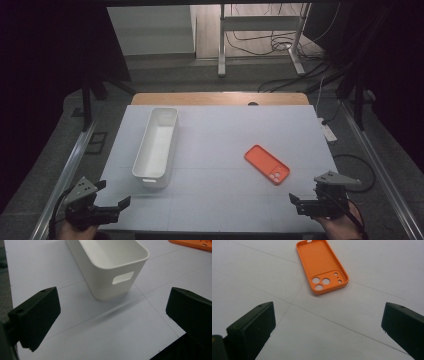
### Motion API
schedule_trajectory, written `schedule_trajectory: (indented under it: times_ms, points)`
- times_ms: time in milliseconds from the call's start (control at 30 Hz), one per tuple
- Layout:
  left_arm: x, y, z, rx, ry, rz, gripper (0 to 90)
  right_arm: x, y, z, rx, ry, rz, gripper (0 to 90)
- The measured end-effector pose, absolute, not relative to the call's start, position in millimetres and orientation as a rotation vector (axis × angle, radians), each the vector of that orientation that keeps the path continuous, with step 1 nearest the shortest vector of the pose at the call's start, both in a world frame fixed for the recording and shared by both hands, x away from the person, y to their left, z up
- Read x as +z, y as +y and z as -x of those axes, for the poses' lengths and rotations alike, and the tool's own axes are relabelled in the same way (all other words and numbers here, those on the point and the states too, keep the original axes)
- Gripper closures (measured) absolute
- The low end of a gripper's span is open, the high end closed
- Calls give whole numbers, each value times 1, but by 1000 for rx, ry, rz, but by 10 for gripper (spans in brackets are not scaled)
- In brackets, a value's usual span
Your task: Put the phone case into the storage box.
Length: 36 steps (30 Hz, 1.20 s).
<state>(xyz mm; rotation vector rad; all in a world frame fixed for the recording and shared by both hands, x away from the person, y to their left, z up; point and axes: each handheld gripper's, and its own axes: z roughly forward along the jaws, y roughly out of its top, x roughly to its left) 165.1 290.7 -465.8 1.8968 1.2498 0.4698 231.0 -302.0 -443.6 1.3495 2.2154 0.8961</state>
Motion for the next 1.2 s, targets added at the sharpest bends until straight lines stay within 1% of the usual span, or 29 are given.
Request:
schedule_trajectory:
  times_ms: [1200]
  points:
    - [-466, 290, -166, 469, 1244, -1917, 6, -445, -302, -236, 907, 2293, -1359, 0]
